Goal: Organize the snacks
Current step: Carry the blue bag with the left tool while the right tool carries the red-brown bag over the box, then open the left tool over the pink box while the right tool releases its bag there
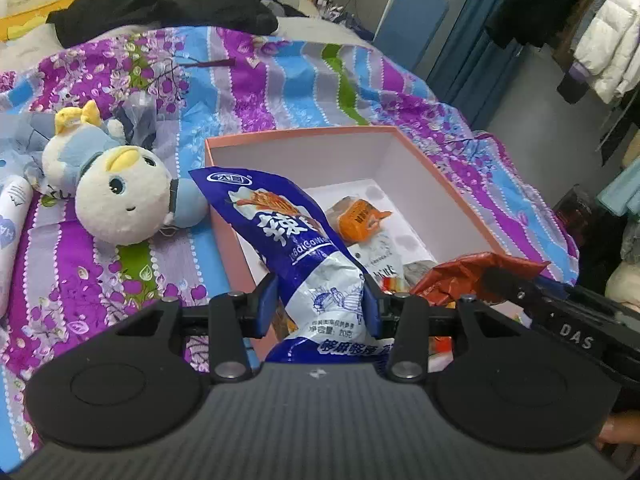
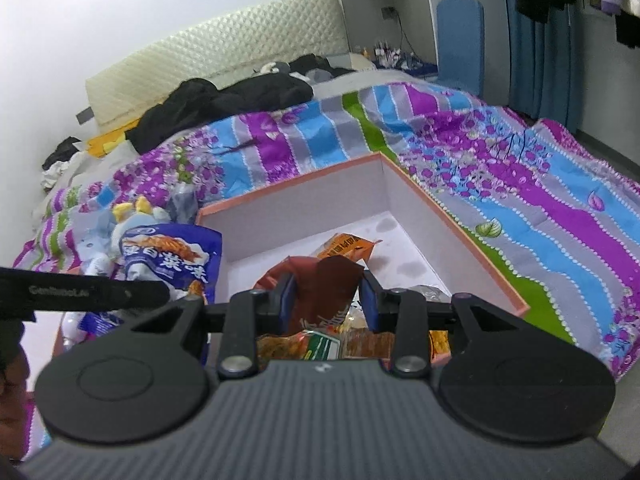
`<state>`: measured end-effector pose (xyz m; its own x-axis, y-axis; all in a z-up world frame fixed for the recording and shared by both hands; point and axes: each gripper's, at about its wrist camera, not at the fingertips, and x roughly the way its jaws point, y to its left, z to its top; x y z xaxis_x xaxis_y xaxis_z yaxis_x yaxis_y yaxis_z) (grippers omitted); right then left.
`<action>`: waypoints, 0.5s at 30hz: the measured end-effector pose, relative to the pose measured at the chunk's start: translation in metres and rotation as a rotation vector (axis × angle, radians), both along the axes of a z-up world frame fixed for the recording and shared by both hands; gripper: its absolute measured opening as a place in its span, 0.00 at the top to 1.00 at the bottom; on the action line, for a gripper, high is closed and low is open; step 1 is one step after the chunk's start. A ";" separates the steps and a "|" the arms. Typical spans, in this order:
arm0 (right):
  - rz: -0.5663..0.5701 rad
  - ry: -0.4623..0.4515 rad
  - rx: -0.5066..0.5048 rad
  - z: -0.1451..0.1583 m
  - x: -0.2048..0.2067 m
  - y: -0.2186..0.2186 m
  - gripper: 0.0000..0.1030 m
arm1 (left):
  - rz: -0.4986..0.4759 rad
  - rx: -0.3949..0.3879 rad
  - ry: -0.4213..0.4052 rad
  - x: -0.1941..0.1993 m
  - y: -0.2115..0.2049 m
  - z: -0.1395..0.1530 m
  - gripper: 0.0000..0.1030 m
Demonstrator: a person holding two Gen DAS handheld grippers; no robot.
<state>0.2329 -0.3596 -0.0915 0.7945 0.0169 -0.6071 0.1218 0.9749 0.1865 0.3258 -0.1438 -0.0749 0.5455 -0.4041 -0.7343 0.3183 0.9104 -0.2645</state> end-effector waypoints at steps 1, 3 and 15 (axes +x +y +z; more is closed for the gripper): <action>-0.002 0.009 0.006 -0.005 0.006 -0.002 0.63 | 0.001 0.002 0.005 0.006 -0.001 -0.003 0.52; -0.003 0.025 0.012 -0.015 0.017 -0.005 0.63 | 0.001 0.006 0.012 0.017 -0.004 -0.010 0.52; -0.023 0.128 0.041 -0.064 0.052 -0.012 0.57 | -0.004 0.046 0.072 0.061 -0.020 -0.052 0.38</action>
